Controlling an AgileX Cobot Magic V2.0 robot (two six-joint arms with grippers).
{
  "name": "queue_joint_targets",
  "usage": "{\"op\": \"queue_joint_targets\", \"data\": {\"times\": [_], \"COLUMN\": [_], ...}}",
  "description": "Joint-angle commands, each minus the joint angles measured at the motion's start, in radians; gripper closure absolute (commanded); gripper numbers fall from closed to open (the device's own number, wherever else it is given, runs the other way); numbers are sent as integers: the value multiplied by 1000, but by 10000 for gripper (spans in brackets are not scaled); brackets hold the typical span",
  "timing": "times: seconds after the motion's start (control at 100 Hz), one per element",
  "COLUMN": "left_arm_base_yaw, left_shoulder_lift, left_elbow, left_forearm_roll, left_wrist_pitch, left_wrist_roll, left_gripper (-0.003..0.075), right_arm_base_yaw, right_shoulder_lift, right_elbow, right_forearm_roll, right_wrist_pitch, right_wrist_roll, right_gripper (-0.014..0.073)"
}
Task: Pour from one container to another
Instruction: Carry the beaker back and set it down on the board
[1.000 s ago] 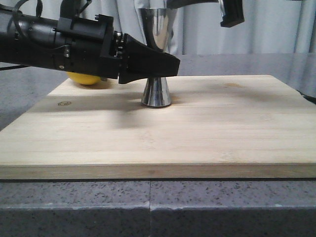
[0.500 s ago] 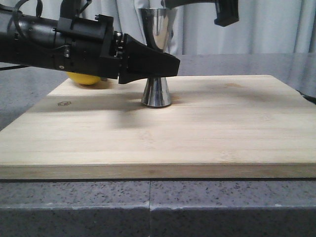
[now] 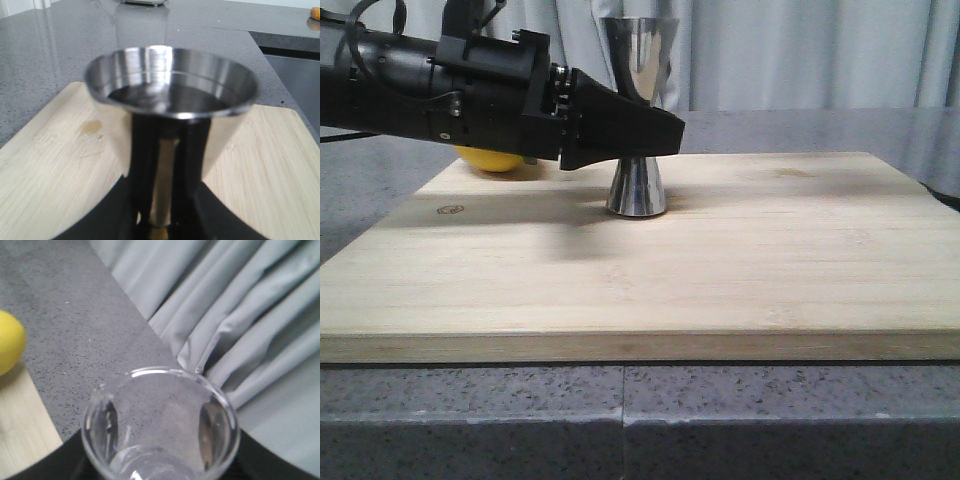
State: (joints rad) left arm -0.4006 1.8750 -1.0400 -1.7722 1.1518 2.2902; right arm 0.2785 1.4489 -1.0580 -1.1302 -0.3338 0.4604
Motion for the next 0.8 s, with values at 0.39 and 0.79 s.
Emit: {"op": "queue_joint_targets", "data": {"times": [0.39, 0.79], "left_arm_base_yaw": [-8, -8], "left_shoulder_lift": [-45, -45], "left_elbow": [-28, -28], "left_forearm_roll": [-78, -78], "left_wrist_pitch": [107, 107], "left_wrist_roll": [-1, -1], "left_gripper": [659, 659], "right_arm_base_yaw": [-182, -253], "right_shoulder_lift": [-37, 33], "right_elbow": [248, 368], "right_forearm_roll": [425, 468], "right_wrist_pitch": [-262, -408], "right_wrist_roll": [11, -29], "right_gripper": [324, 324]}}
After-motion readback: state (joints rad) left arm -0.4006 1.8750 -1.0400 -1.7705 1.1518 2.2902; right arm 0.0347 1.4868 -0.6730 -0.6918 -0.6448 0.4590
